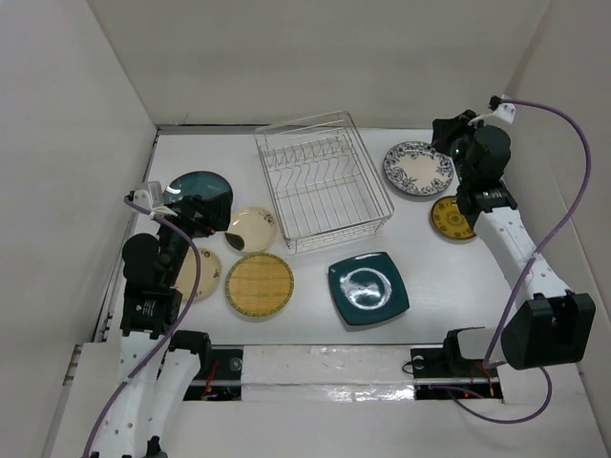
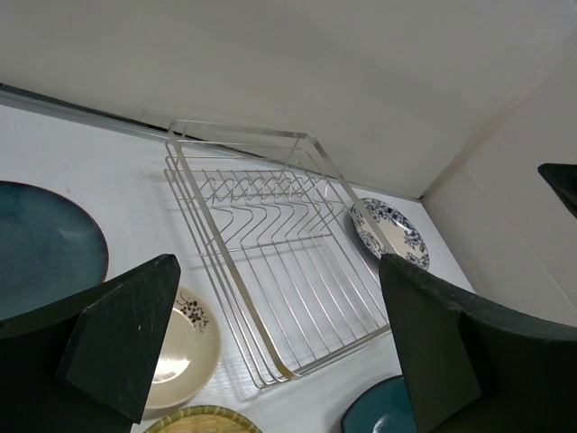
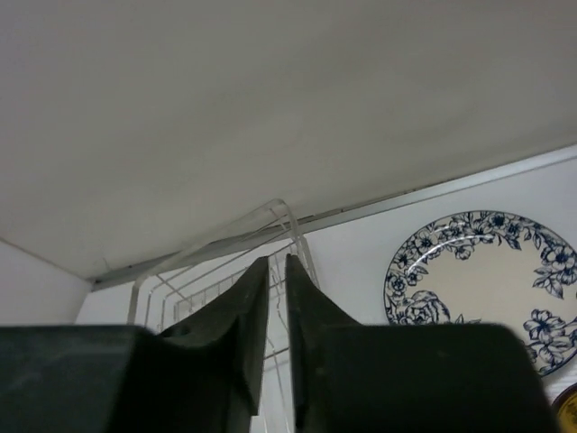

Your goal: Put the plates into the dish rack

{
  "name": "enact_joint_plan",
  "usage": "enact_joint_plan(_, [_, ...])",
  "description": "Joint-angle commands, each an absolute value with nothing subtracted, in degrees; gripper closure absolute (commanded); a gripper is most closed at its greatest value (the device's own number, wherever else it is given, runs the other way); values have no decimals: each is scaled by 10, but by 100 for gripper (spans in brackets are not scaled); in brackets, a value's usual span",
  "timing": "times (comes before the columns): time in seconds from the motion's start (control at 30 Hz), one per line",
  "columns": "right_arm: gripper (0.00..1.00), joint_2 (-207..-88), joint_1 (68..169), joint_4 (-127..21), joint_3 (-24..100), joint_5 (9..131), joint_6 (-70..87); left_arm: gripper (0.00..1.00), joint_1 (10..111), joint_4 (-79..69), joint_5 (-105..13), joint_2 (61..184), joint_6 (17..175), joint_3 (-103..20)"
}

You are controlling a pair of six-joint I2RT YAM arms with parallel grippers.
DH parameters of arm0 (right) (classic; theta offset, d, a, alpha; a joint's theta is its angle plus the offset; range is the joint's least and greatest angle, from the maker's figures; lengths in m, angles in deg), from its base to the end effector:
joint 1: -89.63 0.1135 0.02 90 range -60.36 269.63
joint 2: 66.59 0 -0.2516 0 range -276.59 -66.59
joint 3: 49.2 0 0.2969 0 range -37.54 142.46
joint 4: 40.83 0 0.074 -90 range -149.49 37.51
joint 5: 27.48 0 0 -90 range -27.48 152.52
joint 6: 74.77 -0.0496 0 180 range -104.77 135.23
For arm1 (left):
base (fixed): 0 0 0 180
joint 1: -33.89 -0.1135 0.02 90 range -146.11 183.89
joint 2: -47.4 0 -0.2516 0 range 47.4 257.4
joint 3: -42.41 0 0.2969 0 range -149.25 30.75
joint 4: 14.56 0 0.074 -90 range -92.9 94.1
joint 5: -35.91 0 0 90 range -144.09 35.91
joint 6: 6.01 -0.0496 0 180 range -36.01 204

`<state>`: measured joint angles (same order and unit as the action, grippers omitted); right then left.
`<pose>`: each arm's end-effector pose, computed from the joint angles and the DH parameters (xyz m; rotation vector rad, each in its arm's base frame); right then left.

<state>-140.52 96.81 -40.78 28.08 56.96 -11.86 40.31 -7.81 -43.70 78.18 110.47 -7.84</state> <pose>0.3676 0.0415 0.3799 0.3406 1.4868 0.4056 0.2013 -0.0316 0.3683 -0.0851 1.3755 -0.6044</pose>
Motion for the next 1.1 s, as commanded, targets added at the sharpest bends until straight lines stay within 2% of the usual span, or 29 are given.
enact_joint_plan(0.0, [96, -1445, 925, -394, 285, 579, -149, 8, 410, -110, -421, 763, 1101, -84])
enact_joint_plan(0.03, [100, -1459, 912, -403, 292, 601, -154, 8, 418, -108, -422, 761, 1093, -84])
enact_joint_plan(0.13, [100, -1511, 850, -404, 307, 673, -161, 11, 438, -105, -411, 751, 1076, -79])
enact_joint_plan(0.2, [98, -1531, 815, -402, 312, 691, -146, 16, 446, -110, -379, 746, 1066, -77])
enact_joint_plan(0.23, [93, -1557, 808, -394, 319, 699, -133, 29, 451, -112, -363, 746, 1055, -75])
enact_joint_plan(0.27, [78, -1571, 801, -400, 328, 706, -112, 38, 462, -114, -347, 746, 1034, -74])
enact_joint_plan(0.3, [70, -1583, 795, -404, 335, 717, -97, 51, 468, -112, -338, 747, 1028, -75])
enact_joint_plan(0.33, [62, -1594, 787, -400, 342, 729, -85, 84, 474, -107, -339, 747, 1025, -77])
enact_joint_plan(0.37, [49, -1617, 787, -397, 346, 728, -63, 96, 486, -100, -340, 747, 1018, -77])
enact_joint_plan(0.4, [43, -1630, 773, -407, 353, 728, -56, 100, 493, -96, -347, 746, 1015, -77])
enact_joint_plan(0.5, [31, -1706, 744, -425, 405, 785, -49, 100, 517, -77, -357, 744, 1004, -76])
enact_joint_plan(0.67, [29, -1766, 721, -489, 457, 789, -38, 99, 546, -48, -395, 737, 989, -70])
enact_joint_plan(0.83, [29, -1853, 715, -582, 528, 788, -5, 65, 554, -45, -419, 732, 981, -70])
enact_joint_plan(0.93, [30, -1907, 709, -622, 568, 846, 12, 57, 560, -44, -425, 736, 979, -70])
enact_joint_plan(1.07, [30, -1960, 709, -684, 607, 890, 48, 54, 560, -41, -430, 734, 978, -70])
